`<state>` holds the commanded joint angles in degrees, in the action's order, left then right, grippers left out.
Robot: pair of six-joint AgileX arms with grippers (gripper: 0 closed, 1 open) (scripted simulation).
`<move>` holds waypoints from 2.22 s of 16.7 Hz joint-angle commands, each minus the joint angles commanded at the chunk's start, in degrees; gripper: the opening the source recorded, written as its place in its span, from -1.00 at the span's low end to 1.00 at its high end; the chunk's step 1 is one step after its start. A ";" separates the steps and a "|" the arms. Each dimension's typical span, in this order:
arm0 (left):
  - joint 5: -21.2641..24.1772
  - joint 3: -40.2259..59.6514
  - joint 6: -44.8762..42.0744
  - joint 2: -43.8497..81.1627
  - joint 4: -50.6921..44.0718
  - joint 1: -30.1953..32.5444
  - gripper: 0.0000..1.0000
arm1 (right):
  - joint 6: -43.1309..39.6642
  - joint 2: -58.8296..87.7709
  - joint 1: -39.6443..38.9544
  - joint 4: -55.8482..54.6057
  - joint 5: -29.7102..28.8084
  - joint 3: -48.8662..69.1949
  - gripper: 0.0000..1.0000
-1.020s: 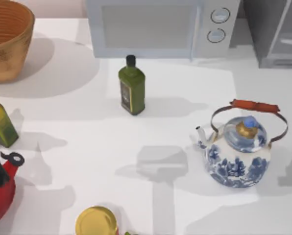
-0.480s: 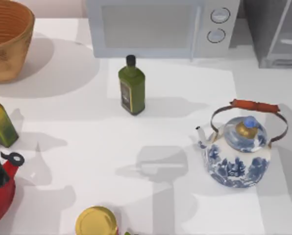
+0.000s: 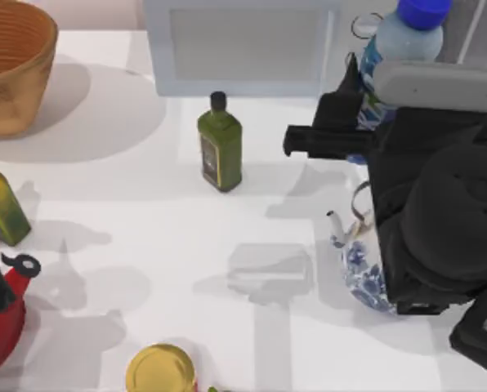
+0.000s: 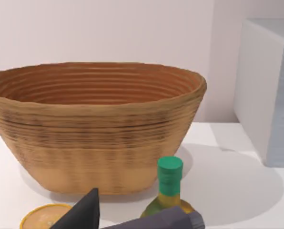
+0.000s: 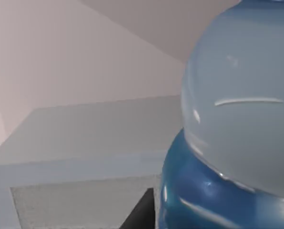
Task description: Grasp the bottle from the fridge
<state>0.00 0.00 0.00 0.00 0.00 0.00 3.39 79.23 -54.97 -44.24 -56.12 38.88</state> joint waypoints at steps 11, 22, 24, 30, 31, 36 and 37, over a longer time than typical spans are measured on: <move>0.00 0.00 0.00 0.00 0.00 0.00 1.00 | -2.68 41.52 -20.83 -23.85 -21.16 12.28 -1.00; 0.00 0.00 0.00 0.00 0.00 0.00 1.00 | -1.65 44.23 -15.89 -27.94 -19.79 13.49 -1.00; 0.00 0.00 0.00 0.00 0.00 0.00 1.00 | -1.64 46.12 -13.99 -28.75 -18.79 13.93 -1.00; 0.00 0.00 0.00 0.00 0.00 0.00 1.00 | -3.48 50.83 -12.89 -29.29 -13.33 17.01 -1.00; 0.00 0.00 0.00 0.00 0.00 0.00 1.00 | -3.48 50.83 -12.89 -29.29 -13.33 17.01 -1.00; 0.00 0.00 0.00 0.00 0.00 0.00 1.00 | -3.48 50.83 -12.89 -29.29 -13.33 17.01 -0.55; 0.00 0.00 0.00 0.00 0.00 0.00 1.00 | -3.48 50.83 -12.89 -29.29 -13.33 17.01 -0.40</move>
<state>0.00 0.00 0.00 0.00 0.00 0.00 -0.09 130.06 -67.86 -73.53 -69.45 55.90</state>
